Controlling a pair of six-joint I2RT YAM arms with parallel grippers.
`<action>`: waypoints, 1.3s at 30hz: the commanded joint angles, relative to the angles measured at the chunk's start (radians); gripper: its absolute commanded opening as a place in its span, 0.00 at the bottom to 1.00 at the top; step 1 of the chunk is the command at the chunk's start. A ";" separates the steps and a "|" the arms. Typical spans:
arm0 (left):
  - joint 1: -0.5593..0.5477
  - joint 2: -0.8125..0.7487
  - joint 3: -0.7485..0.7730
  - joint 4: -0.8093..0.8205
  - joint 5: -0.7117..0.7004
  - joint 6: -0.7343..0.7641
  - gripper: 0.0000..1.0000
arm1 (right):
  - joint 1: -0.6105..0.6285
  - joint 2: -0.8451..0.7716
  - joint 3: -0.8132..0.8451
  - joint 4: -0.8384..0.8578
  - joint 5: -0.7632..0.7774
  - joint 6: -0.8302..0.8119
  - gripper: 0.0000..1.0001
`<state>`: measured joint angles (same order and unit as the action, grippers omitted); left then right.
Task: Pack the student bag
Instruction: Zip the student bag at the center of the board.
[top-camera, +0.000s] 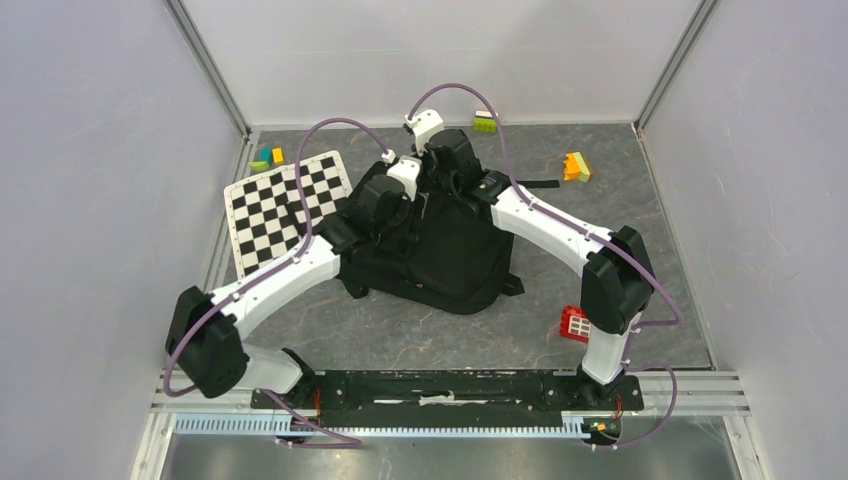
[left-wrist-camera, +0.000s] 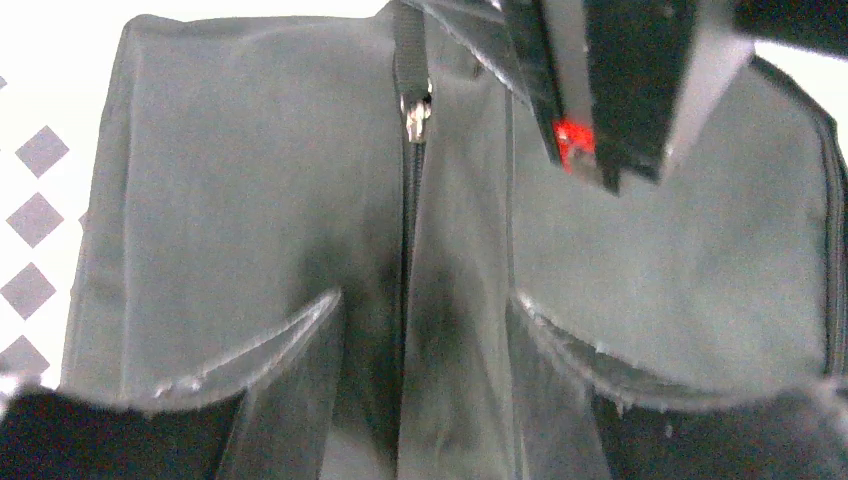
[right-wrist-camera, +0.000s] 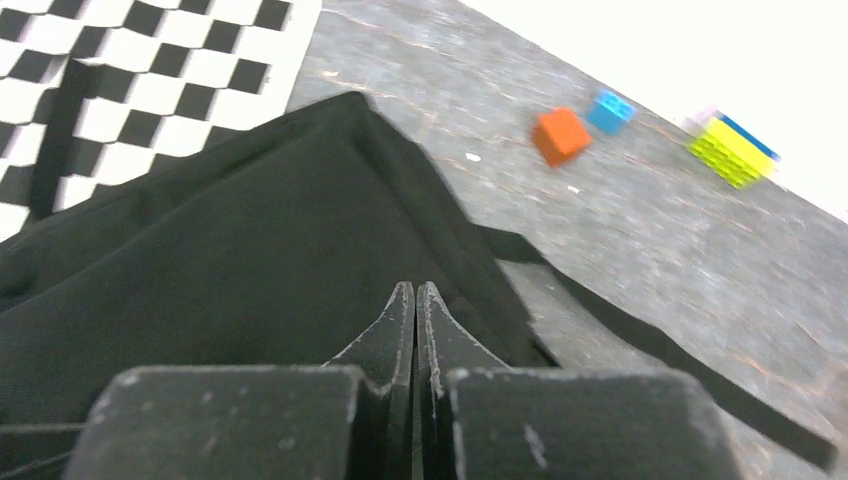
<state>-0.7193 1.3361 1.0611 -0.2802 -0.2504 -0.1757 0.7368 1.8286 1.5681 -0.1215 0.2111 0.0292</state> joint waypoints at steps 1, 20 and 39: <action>0.018 0.074 0.048 0.038 0.033 -0.007 0.63 | -0.010 -0.025 0.030 0.067 0.007 -0.007 0.00; 0.017 -0.125 -0.160 -0.015 0.131 -0.003 0.02 | -0.045 0.096 0.108 0.103 0.092 -0.020 0.00; 0.017 -0.230 -0.204 -0.163 0.151 -0.046 0.02 | -0.147 0.172 0.159 0.114 -0.005 -0.043 0.00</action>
<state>-0.6910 1.1542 0.8654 -0.2798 -0.1555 -0.1741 0.6853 2.0239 1.6981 -0.1379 0.1703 0.0410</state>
